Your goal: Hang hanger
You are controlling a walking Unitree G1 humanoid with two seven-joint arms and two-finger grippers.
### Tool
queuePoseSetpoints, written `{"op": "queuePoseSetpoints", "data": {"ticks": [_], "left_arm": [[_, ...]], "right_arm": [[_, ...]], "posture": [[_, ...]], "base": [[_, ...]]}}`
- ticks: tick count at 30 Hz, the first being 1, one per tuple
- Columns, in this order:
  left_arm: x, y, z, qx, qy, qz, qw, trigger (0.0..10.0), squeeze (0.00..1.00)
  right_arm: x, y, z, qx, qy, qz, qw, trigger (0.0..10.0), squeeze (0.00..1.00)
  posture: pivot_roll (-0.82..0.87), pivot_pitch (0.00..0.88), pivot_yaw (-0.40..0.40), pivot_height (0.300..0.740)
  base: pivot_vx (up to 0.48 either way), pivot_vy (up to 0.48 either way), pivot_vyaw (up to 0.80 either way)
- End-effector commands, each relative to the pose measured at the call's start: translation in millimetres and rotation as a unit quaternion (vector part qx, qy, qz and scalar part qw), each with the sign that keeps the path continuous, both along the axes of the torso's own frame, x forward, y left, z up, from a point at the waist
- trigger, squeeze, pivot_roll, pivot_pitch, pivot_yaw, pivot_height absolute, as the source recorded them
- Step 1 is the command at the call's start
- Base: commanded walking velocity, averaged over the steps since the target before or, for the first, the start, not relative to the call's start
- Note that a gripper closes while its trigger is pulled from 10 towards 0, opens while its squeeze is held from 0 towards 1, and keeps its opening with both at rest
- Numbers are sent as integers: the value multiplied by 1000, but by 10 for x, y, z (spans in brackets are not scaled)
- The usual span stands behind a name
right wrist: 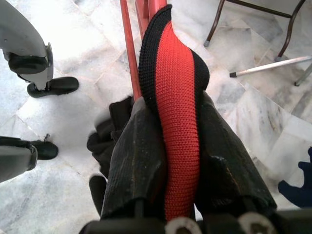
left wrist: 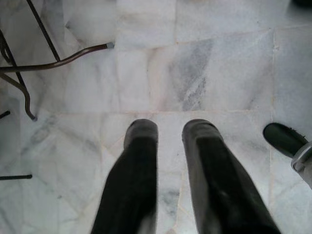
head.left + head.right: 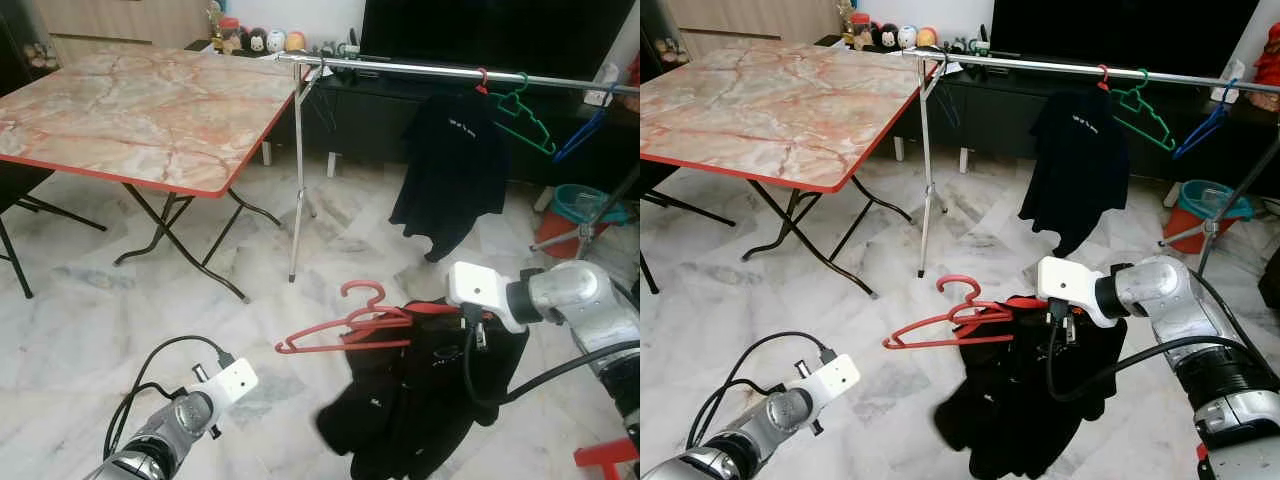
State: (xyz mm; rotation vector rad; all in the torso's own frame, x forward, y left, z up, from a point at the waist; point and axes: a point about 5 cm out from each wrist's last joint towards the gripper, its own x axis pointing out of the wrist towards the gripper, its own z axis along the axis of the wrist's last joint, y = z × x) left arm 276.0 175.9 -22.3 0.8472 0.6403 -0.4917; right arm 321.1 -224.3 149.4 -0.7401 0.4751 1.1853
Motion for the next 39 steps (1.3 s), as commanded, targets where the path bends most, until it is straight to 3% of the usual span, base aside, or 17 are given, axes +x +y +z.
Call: {"op": "queuePoseSetpoints", "data": {"ticks": [1,9,12,13,14,15,20,25,26,27,30,39], "left_arm": [[52,12,53,-2,-16,-1,1000,10000,1000],[323,53,399,-76,-136,45,987,10000,1000],[407,71,551,-139,-168,63,974,10000,1000],[439,46,636,-194,-172,55,964,10000,1000],[448,17,681,-226,-166,38,959,10000,835],[446,-8,708,-245,-155,15,957,10000,0],[417,-67,783,-271,-100,-79,954,10000,0],[429,-61,847,-278,-56,-120,951,10000,0],[425,-59,853,-272,-44,-134,952,10000,51],[427,-54,872,-274,-34,-144,950,10000,1000],[474,-54,996,-294,-29,-163,941,10000,1000],[489,-198,1077,-315,6,-199,928,10000,1000]], "right_arm": [[24,-18,75,5,-14,-3,1000,10000,0],[-28,67,-130,10,1,-8,1000,10000,0],[-46,108,-232,13,8,-15,1000,10000,0],[-70,125,-285,14,15,-13,1000,10000,0],[-81,138,-315,17,20,-14,1000,10000,0],[-88,150,-341,18,23,-14,999,10000,0],[-100,206,-444,17,28,-17,999,10000,0],[-101,251,-485,20,31,-15,999,10000,0],[-98,257,-494,19,31,-16,999,10000,0],[-96,264,-503,17,31,-15,999,10000,0],[-88,289,-524,17,30,-14,999,10000,0],[-102,404,-532,30,30,6,999,10000,0]], "posture": [[89,0,-23,740],[96,0,-25,740],[101,0,-23,740],[104,0,-24,740],[104,0,-24,740],[104,0,-24,740],[114,0,-29,740],[117,0,-30,740],[116,0,-29,740],[117,0,-28,740],[117,0,-25,740],[115,0,-20,740]], "base": [[0,0,0],[0,0,0],[0,0,0],[0,0,0],[0,0,0],[0,0,0],[0,0,0],[0,0,0],[0,0,0],[0,0,0],[0,0,0],[0,0,0]]}}
